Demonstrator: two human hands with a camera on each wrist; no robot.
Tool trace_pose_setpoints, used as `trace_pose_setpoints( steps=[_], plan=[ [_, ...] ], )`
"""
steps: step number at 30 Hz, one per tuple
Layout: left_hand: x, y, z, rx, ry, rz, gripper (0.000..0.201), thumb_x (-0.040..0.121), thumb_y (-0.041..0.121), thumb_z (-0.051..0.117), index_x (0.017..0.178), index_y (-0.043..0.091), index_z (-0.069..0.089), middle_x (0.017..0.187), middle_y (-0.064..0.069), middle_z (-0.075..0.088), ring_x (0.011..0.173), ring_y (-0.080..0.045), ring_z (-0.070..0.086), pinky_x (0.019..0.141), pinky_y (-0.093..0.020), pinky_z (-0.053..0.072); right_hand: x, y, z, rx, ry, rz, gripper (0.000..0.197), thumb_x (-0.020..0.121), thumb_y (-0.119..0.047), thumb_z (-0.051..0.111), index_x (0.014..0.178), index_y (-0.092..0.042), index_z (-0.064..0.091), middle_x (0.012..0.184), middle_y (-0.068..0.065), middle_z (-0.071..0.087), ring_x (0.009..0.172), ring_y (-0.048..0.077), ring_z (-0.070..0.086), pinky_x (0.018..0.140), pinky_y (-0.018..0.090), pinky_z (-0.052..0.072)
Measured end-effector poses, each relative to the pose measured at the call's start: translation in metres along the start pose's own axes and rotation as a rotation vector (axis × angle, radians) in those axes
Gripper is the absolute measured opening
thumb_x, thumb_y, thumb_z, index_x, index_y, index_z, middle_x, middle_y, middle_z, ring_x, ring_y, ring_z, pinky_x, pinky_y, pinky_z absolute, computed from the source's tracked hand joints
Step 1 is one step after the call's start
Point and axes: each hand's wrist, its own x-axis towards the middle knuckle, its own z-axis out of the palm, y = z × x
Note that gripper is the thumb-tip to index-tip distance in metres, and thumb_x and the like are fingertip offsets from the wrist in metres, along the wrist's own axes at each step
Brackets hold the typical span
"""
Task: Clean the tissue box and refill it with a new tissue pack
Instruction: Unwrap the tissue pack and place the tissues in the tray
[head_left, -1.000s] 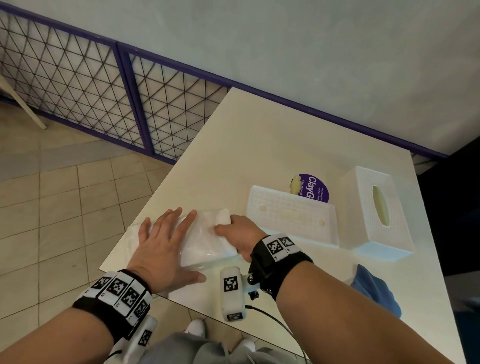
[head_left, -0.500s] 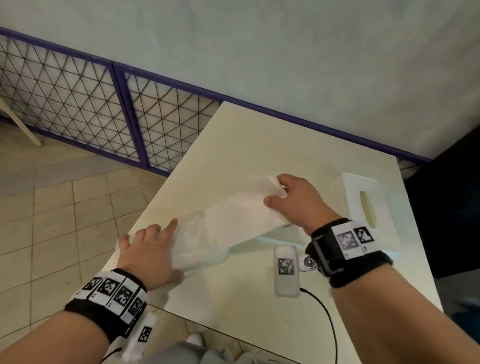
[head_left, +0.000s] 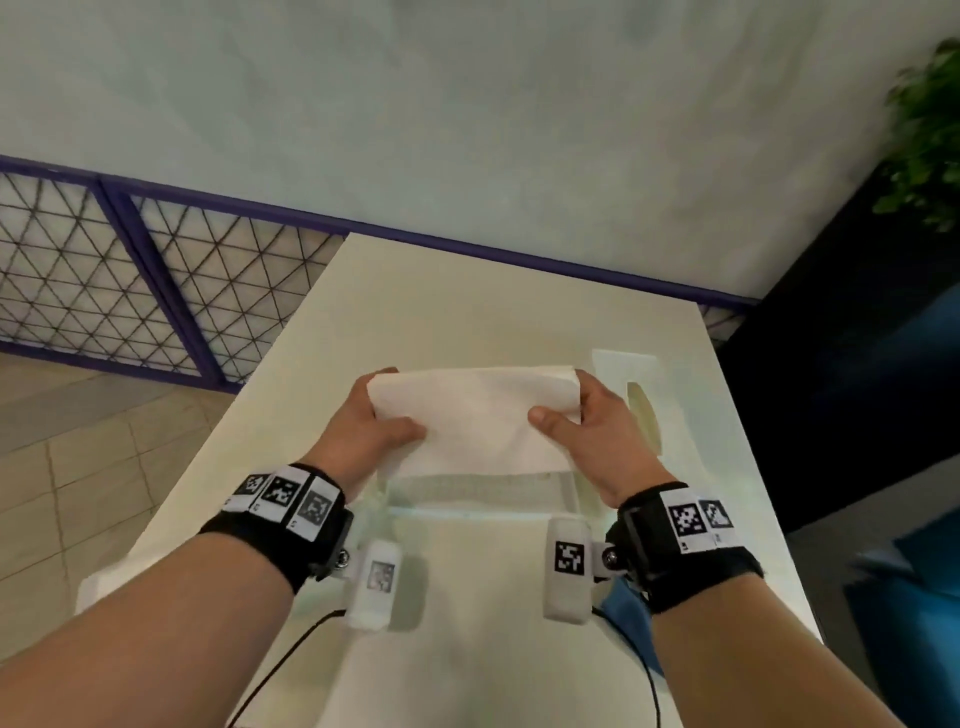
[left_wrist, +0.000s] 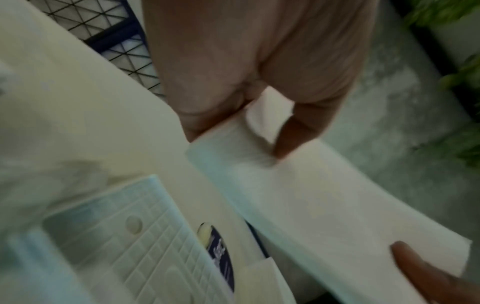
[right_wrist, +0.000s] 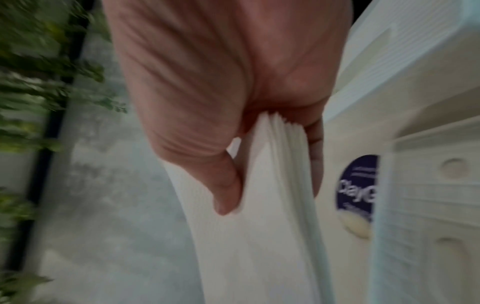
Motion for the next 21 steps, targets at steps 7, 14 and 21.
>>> trace_pose_setpoints(
  steps=[7, 14, 21],
  plan=[
    [0.016, -0.029, 0.024, 0.160, 0.172, 0.043, 0.033, 0.080, -0.008, 0.057, 0.083, 0.025, 0.058, 0.085, -0.004, 0.062, 0.080, -0.024, 0.058, 0.073, -0.033, 0.048, 0.022, 0.066, 0.021, 0.104, 0.114, 0.175, 0.029, 0.084, -0.010, 0.068, 0.090, -0.036, 0.057, 0.087, -0.008, 0.068, 0.086, 0.017, 0.064, 0.082, 0.033, 0.054],
    [0.025, -0.067, 0.036, 0.171, 0.248, -0.073, 0.039, 0.072, -0.011, 0.053, 0.087, 0.023, 0.060, 0.086, -0.004, 0.061, 0.077, -0.026, 0.055, 0.067, -0.035, 0.047, 0.036, 0.109, 0.040, 0.079, 0.114, 0.269, 0.049, 0.068, -0.003, 0.067, 0.088, -0.045, 0.054, 0.098, 0.003, 0.066, 0.094, 0.026, 0.065, 0.083, 0.045, 0.057],
    [0.029, -0.067, 0.040, 0.381, 0.228, -0.084, 0.034, 0.085, 0.000, 0.054, 0.114, 0.017, 0.048, 0.096, -0.003, 0.060, 0.090, -0.027, 0.056, 0.081, -0.032, 0.045, 0.045, 0.115, 0.040, 0.003, 0.124, 0.271, 0.038, 0.083, -0.006, 0.061, 0.111, -0.029, 0.048, 0.097, -0.006, 0.062, 0.092, 0.019, 0.062, 0.089, 0.039, 0.054]
  ],
)
